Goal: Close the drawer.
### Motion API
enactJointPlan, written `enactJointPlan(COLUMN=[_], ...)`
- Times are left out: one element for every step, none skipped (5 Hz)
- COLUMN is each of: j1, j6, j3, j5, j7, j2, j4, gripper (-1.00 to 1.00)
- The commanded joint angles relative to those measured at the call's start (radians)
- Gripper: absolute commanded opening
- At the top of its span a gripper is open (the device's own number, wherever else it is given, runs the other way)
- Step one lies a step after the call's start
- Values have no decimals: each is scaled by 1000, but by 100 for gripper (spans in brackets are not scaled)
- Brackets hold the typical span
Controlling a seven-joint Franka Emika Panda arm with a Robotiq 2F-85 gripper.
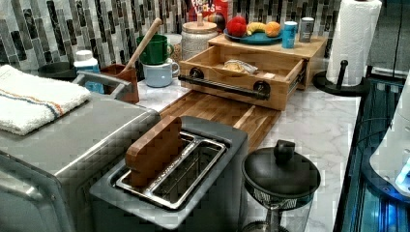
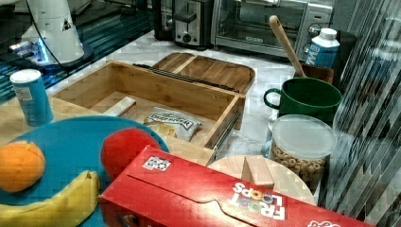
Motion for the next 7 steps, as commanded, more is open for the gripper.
enactJointPlan(j1=[-1, -5, 28, 55, 81, 109, 112], j6=[4, 4, 113, 51, 137, 125, 59], j3=[1, 5, 31, 58, 100, 121, 137], j5=[-1, -1, -12, 21, -24, -52, -64], j7=[-13, -13, -43, -135, -186, -312, -379], j2=[0, 0, -45, -19, -66, -62, -26], j4=[0, 0, -100, -69, -162, -170, -131], gripper=[-100, -100, 100, 100, 100, 100, -100])
